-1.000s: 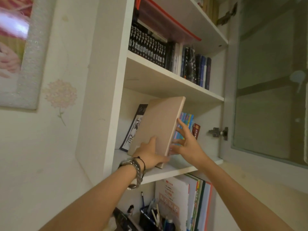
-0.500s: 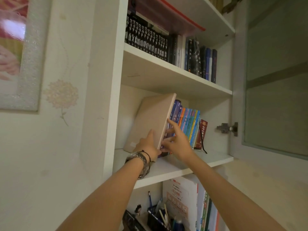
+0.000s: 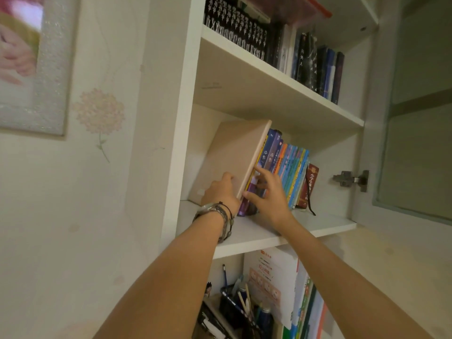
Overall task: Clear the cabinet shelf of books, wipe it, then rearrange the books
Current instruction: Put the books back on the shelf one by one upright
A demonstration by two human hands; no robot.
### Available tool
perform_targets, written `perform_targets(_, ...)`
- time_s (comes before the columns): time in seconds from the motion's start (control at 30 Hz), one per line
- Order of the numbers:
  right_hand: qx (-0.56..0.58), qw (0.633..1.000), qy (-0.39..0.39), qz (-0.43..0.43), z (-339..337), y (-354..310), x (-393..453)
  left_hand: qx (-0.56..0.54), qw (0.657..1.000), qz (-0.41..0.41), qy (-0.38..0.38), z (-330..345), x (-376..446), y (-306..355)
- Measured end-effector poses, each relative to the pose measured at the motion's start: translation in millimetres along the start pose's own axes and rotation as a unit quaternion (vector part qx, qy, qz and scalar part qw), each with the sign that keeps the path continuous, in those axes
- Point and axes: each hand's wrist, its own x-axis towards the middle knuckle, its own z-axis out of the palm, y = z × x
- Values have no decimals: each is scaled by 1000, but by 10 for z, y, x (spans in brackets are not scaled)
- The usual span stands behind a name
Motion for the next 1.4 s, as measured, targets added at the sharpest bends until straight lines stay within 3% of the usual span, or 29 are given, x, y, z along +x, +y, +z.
perform_targets(0.43, -163, 986, -11, 21, -542, -162, -423, 84, 996, 15, -9, -25, -169, 118)
perform_targets(0.63, -269, 963, 8, 29, -1133, -335, -792, 151, 983, 97, 24, -219, -439, 311)
perform_targets(0.87, -307, 948, 46, 68, -1441, -434, -1460, 52, 968, 242, 35, -197, -1062, 603)
perform_targets(0.97, -295, 950, 64, 86, -1459, -381, -1899, 8, 958, 287, 19, 12, -1439, 586)
perform_targets(1.17, -291, 939, 60, 171, -1467, -199, -2842, -38, 950, 302, -64, 720, -2095, 219)
perform_targets(1.4, -251, 920, 80, 291, -1383, 48, -3914, -44, 940, 270, -202, 1488, -2837, -253)
